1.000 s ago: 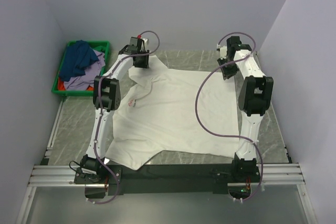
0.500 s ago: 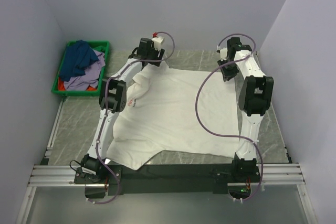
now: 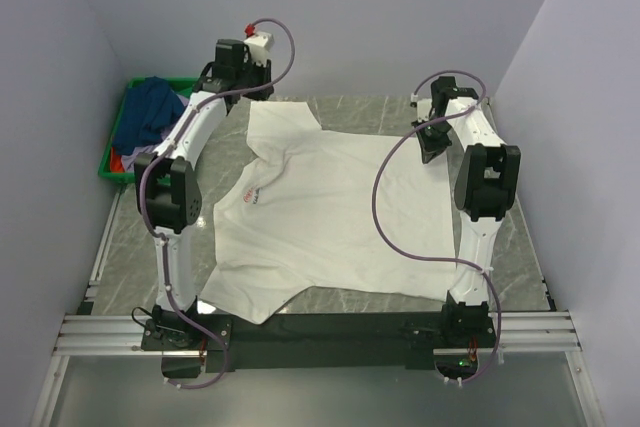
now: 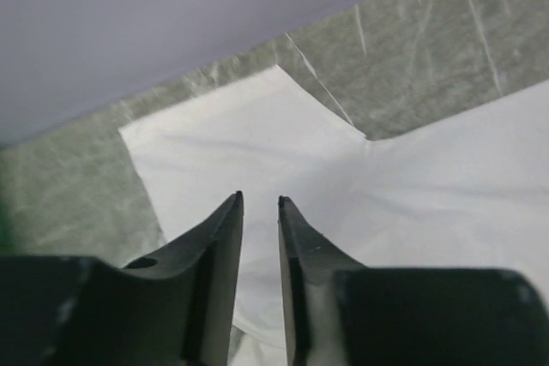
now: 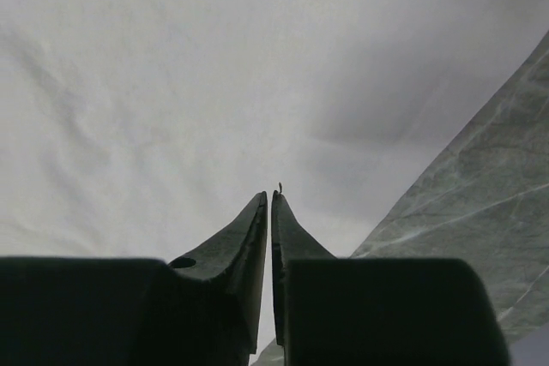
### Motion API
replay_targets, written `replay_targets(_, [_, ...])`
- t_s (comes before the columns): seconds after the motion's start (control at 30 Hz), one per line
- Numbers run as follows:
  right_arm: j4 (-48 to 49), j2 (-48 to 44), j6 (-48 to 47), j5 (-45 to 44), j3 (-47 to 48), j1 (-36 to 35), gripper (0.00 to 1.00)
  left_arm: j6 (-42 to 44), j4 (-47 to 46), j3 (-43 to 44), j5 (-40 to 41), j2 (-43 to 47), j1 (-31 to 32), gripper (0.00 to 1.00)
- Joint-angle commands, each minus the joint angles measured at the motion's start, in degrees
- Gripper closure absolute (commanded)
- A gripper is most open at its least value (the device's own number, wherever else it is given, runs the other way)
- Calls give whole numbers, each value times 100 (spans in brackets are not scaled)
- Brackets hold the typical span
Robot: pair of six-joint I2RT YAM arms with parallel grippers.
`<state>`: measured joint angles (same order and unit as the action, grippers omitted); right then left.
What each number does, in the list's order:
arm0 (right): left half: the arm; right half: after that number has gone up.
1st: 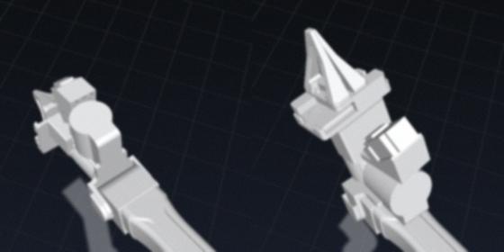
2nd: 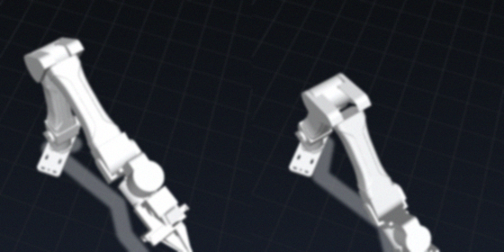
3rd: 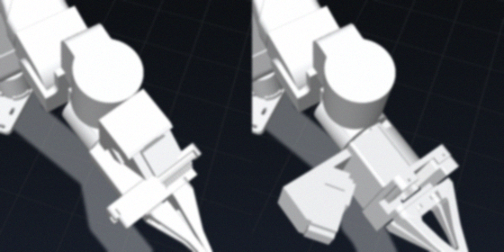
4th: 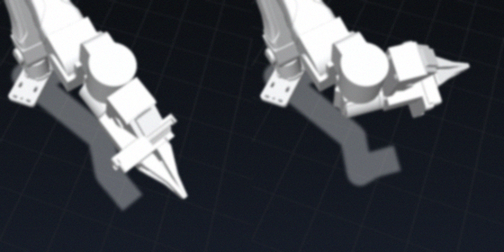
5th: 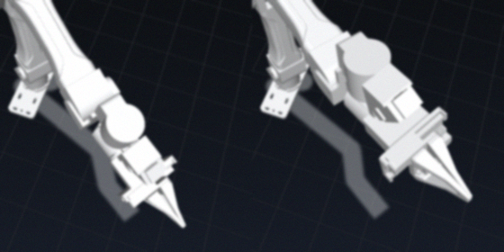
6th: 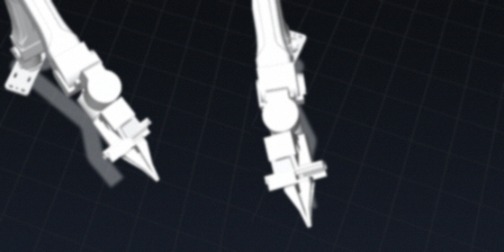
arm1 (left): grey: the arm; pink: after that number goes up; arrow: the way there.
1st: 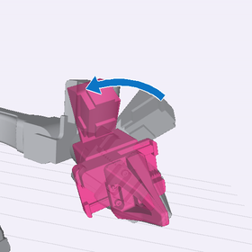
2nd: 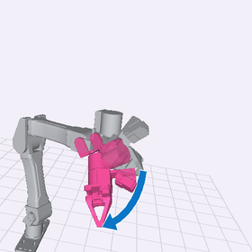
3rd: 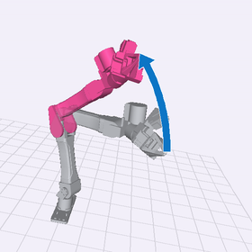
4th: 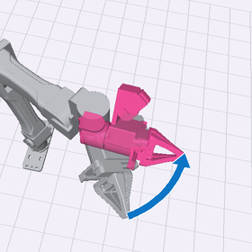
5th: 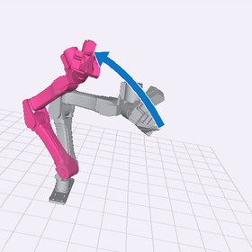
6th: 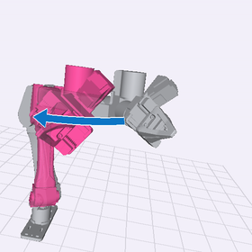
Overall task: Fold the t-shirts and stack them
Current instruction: Flatten the tshirt out
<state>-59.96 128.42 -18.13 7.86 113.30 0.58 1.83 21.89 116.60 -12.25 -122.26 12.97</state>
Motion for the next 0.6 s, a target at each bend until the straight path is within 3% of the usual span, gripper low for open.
replay_targets(0.0, [-234, 34, 3, 146, 52, 21, 90, -550, 1087, -76, -620, -465, -163, 73])
replay_targets(0.27, [-340, 236, -147, -196, 79, -14, 100, -868, 1388, 126, -841, -992, -506, 77])
replay_targets(0.57, [-472, 578, -279, -610, 236, -23, 100, -807, 1958, 1011, -15, -2071, -673, 79])
